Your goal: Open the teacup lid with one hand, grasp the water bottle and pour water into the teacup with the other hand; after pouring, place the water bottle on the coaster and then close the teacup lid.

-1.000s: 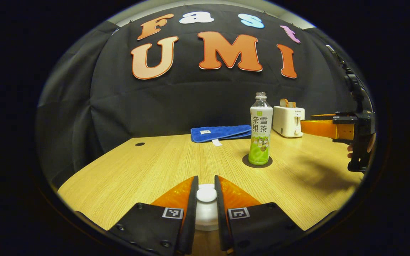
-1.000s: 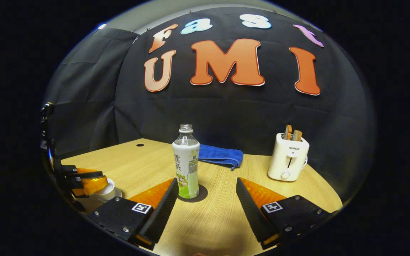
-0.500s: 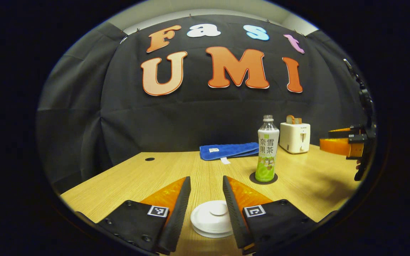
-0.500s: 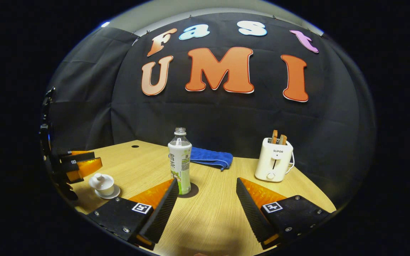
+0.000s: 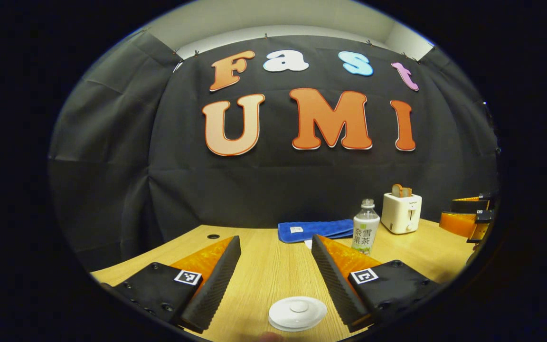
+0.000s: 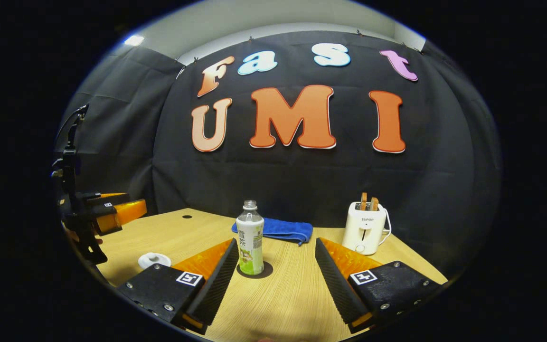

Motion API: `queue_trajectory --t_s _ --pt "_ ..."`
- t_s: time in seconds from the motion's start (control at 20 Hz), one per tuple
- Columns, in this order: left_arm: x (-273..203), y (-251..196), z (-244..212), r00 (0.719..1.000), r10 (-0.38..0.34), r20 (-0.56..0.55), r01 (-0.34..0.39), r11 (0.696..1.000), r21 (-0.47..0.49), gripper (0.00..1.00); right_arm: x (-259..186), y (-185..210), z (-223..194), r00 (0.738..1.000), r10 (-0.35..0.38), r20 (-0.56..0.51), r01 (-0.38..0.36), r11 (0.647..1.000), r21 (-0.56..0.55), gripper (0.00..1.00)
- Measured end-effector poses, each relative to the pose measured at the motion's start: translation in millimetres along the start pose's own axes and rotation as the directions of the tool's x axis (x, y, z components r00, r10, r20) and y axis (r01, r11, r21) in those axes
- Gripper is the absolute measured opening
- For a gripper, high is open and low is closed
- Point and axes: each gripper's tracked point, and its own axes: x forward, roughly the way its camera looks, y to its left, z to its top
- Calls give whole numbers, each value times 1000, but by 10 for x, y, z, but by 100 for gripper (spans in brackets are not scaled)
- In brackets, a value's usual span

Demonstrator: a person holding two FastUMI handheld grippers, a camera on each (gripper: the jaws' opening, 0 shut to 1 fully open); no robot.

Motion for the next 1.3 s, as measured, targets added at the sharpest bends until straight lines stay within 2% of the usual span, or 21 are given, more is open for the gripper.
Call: queue_trajectory --t_s 0.05,0.3,0.35,0.4,0.45,0.55,0.6,0.8,0.9,0.95,1.0,1.25,1.3 --pt "0 52 113 1000 10 21 -10 1000 3 94 -28 -4 41 1000 -5 6 5 1000 -8 97" --pt "-59 137 560 996 16 90 -16 1000 0 97 -110 -9 299 999 -29 31 30 999 -35 97" --pt "-72 130 625 995 17 100 -18 1000 4 100 -142 59 236 999 -32 41 34 999 -37 97" --pt "-81 117 687 994 11 107 -12 1000 8 94 -165 59 291 998 -34 52 36 999 -38 97" --pt "-87 89 723 994 5 110 -7 1000 12 97 -189 74 346 997 -31 64 33 999 -37 97" --pt "-99 32 777 993 0 114 -1 1000 10 94 -221 99 420 996 -26 81 29 999 -34 97" --pt "-100 -4 814 993 -8 115 7 1000 6 97 -241 111 443 996 -25 86 28 999 -34 97" --pt "-134 -143 879 991 -36 128 37 999 -4 97 -219 53 522 995 -25 96 28 999 -34 97" --pt "-149 -160 905 992 -36 124 37 999 -1 94 -243 46 524 995 -31 99 34 999 -26 97" --pt "-149 -167 896 992 -32 120 32 999 4 94 -252 39 540 994 -37 103 40 999 -25 100" --pt "-148 -162 901 993 -27 115 26 1000 5 94 -264 17 558 993 -44 107 48 998 -27 96" --pt "-161 -154 920 995 -24 101 25 1000 -3 94 -298 -7 584 991 -63 116 68 997 -41 97" --pt "-159 -147 922 995 -21 94 21 1000 3 97 -298 11 597 991 -61 118 66 997 -39 97"
